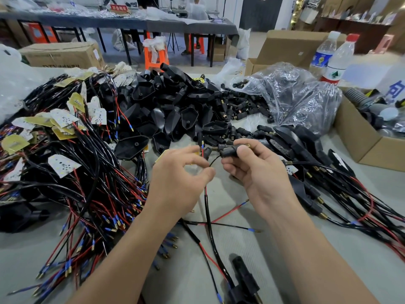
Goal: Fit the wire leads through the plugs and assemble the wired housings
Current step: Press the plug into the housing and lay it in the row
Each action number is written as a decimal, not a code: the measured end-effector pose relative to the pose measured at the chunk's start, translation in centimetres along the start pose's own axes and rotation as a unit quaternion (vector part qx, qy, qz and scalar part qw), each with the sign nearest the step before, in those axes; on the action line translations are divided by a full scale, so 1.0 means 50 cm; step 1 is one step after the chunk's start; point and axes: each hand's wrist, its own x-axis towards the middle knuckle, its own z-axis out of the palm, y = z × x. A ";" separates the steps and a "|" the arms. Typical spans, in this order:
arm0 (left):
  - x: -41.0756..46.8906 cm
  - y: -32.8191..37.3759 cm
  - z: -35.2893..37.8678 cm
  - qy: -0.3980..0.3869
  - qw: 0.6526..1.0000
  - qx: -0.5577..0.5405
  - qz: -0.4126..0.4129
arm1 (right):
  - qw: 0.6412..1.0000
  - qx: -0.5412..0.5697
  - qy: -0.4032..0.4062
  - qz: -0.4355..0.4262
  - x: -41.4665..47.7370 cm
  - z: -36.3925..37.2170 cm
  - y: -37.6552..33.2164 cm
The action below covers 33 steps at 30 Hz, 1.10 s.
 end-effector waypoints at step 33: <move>-0.019 0.028 0.007 -0.072 0.997 -0.015 0.037 | 0.949 -0.254 0.030 -0.185 -0.007 0.000 0.015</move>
